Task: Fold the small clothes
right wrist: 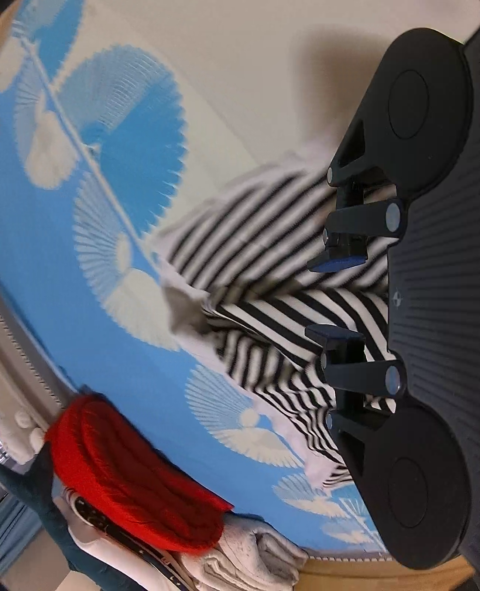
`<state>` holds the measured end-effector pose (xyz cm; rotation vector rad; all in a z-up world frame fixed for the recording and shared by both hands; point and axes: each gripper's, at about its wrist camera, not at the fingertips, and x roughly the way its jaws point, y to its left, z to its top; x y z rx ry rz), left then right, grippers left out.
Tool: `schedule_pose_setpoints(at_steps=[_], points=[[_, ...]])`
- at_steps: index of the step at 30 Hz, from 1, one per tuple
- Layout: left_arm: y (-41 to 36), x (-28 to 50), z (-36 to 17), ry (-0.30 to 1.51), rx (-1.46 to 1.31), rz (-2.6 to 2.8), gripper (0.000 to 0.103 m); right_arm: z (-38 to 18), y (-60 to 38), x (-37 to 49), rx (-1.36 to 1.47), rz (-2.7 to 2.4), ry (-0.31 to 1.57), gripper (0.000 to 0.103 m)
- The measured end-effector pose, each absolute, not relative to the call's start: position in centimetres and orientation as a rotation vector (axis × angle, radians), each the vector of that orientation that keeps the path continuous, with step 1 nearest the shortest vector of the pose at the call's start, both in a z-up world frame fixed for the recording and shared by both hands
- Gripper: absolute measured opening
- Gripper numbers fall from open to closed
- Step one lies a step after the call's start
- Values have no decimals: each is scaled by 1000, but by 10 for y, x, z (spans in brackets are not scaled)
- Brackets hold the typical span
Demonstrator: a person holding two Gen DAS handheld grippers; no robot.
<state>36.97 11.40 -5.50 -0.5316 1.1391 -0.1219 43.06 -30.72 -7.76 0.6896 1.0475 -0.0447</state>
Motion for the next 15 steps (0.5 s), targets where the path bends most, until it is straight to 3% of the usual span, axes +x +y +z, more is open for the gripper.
schedule_pose_setpoints(at_steps=[5, 12, 14, 15], points=[[123, 371, -85, 1284, -692, 12, 54, -91, -291, 442, 691, -44, 1082, 32], [112, 376, -83, 1269, -675, 9, 52, -111, -279, 458, 710, -53, 1097, 34], [109, 378, -79, 1257, -630, 17, 30, -113, -275, 460, 712, -40, 1093, 25], [110, 378, -76, 1239, -624, 21, 24, -113, -274, 460, 711, -28, 1080, 7]])
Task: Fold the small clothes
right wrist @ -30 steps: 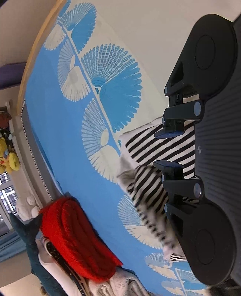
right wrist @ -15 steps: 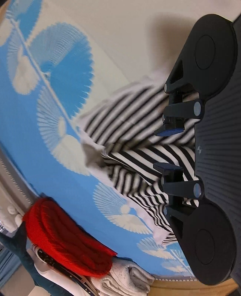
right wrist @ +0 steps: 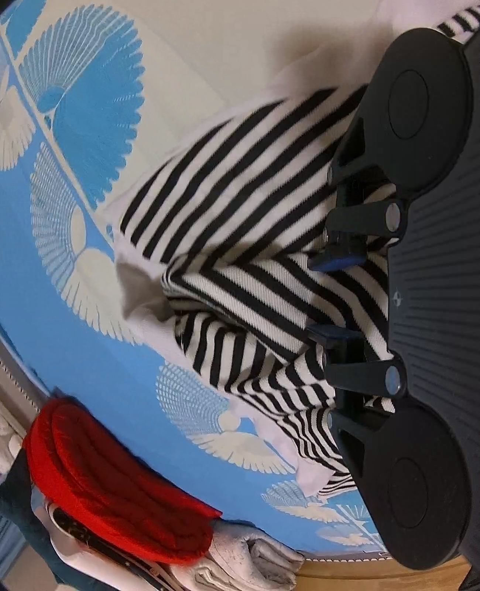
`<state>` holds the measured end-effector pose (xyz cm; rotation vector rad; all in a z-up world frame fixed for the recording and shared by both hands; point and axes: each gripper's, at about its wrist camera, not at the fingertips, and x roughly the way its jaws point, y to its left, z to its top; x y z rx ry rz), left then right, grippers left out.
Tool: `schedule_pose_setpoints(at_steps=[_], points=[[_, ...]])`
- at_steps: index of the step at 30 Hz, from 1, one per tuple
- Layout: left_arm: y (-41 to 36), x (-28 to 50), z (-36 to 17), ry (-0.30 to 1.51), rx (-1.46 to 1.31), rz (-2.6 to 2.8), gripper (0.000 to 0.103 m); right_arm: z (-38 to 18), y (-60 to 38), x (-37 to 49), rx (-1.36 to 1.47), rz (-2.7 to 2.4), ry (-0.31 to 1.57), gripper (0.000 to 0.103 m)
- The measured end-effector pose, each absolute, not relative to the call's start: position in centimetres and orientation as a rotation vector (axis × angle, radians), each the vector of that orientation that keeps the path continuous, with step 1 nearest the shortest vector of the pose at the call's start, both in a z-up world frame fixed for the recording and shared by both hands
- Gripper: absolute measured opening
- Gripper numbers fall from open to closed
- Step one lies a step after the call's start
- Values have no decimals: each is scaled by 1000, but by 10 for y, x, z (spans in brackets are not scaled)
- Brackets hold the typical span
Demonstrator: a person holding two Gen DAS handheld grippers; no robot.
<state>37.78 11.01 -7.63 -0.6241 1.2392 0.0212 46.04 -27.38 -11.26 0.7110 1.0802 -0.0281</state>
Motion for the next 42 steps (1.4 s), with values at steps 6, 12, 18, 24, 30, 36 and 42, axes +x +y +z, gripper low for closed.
schedule_pose_setpoints(at_steps=[6, 12, 18, 24, 30, 36, 42], points=[[127, 375, -26, 942, -603, 1, 9, -65, -289, 444, 668, 0, 858, 0], [156, 371, -44, 1040, -706, 104, 15, -57, -331, 426, 718, -26, 807, 2], [164, 362, -57, 1136, -629, 217, 33, -97, -325, 438, 871, -16, 976, 34], [151, 367, -53, 1106, -732, 96, 51, -108, -298, 451, 873, 3, 1025, 38], [144, 376, -67, 1128, -792, 98, 50, -121, -276, 461, 833, 26, 1055, 27], [141, 381, -55, 1070, -740, 76, 1, -105, -265, 461, 726, 105, 997, 0], [142, 375, -27, 946, -693, 10, 1, -42, -296, 430, 729, 127, 730, 0]])
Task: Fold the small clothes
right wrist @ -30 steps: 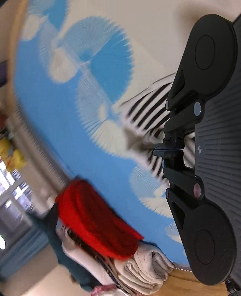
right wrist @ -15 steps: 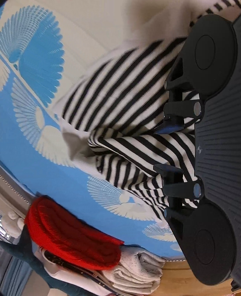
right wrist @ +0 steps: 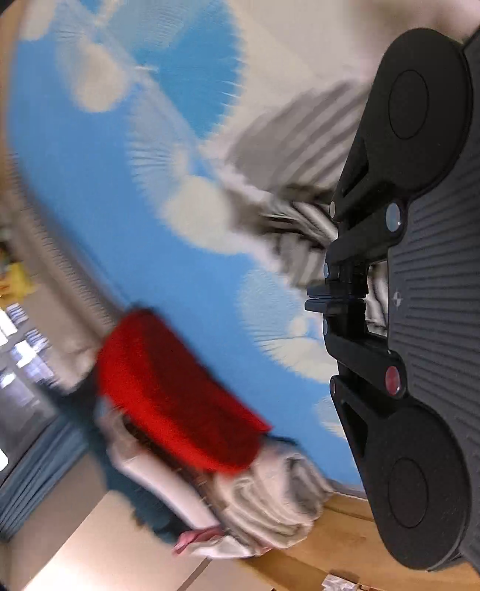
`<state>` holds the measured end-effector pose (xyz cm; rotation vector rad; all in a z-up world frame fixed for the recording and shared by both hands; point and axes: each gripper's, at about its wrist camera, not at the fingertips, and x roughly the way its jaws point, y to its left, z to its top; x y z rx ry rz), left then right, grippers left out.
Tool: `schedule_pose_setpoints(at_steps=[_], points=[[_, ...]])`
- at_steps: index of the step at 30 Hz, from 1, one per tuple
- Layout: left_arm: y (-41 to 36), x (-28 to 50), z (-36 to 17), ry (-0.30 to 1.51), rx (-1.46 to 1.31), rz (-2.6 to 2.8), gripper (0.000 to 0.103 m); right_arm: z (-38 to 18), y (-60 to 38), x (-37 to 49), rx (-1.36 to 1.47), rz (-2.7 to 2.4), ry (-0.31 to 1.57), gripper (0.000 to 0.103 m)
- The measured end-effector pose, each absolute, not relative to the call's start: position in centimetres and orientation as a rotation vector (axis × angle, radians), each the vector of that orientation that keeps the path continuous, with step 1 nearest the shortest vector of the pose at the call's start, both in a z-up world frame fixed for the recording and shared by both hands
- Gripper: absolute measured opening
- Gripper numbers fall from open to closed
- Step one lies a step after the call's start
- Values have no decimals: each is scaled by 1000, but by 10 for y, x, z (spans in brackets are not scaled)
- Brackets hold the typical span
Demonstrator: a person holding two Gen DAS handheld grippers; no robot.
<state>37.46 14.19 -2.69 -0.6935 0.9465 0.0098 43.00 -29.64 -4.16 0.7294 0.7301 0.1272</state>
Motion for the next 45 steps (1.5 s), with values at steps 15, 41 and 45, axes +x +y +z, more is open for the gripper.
schedule_pose_setpoints(at_steps=[15, 41, 45], points=[[147, 374, -60, 1130, -718, 90, 14, -130, -282, 449, 874, 56, 1098, 39], [152, 354, -47, 1105, -650, 100, 50, -86, -324, 387, 745, -94, 1024, 32], [159, 361, -51, 1075, -701, 123, 50, -84, -316, 404, 710, -37, 995, 39]])
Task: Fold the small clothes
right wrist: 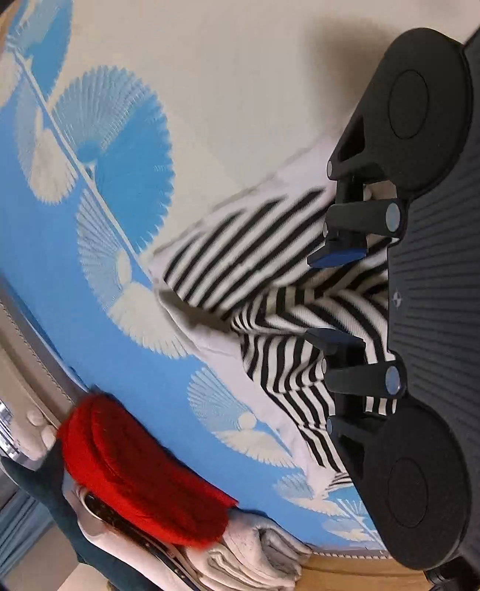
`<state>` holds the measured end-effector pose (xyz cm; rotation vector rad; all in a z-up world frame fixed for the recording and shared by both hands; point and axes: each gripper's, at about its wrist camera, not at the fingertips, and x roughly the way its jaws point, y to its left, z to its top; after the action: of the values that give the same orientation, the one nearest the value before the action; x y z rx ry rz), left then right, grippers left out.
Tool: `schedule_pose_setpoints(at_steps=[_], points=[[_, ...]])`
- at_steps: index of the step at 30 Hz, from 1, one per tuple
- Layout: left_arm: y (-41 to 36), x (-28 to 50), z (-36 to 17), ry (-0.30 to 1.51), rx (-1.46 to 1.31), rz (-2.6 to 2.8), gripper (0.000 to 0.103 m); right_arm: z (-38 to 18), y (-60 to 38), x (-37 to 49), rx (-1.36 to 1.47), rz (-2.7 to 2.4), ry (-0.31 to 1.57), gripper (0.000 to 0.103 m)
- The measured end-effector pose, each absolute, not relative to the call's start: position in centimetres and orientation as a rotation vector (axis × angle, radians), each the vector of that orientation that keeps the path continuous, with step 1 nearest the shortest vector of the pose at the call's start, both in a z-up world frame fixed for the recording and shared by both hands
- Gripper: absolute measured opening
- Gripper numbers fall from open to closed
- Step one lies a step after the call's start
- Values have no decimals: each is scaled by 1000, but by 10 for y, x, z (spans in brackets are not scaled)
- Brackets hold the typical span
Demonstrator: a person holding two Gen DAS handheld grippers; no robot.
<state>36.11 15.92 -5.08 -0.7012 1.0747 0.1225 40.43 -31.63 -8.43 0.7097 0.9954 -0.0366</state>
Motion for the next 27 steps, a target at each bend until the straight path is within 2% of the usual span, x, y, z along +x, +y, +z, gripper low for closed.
schedule_pose_setpoints(at_steps=[5, 6, 7, 8, 9, 13, 15, 18, 19, 20, 21, 23, 25, 27], points=[[151, 376, -56, 1093, -670, 93, 50, -101, -301, 425, 694, -7, 1050, 38], [147, 377, -61, 1107, -658, 94, 50, -104, -295, 432, 666, -7, 1066, 33], [143, 380, -65, 1131, -645, 92, 45, -105, -293, 433, 652, -7, 1073, 9], [139, 381, -69, 1143, -638, 85, 16, -105, -294, 435, 658, -9, 1070, 1], [138, 382, -70, 1142, -629, 86, 7, -105, -295, 434, 676, -12, 1064, 1], [135, 379, -36, 980, -582, 75, 4, -79, -305, 424, 730, -58, 875, 1], [134, 381, -41, 1019, -526, 102, 5, -72, -315, 423, 744, -96, 819, 1], [141, 389, -78, 1214, -550, 146, 15, -116, -334, 430, 903, -193, 1033, 3], [142, 389, -78, 1212, -551, 148, 16, -133, -337, 429, 937, -235, 1115, 6], [143, 388, -70, 1178, -541, 149, 17, -140, -339, 427, 944, -266, 1140, 8], [142, 388, -55, 1110, -507, 139, 17, -137, -337, 427, 922, -272, 1126, 14], [139, 385, -34, 1000, -442, 112, 19, -112, -328, 431, 783, -266, 1041, 20], [135, 384, -24, 952, -450, 36, 19, -89, -319, 430, 652, -279, 928, 35], [128, 387, -28, 979, -488, -43, 19, -74, -313, 426, 602, -256, 844, 35]])
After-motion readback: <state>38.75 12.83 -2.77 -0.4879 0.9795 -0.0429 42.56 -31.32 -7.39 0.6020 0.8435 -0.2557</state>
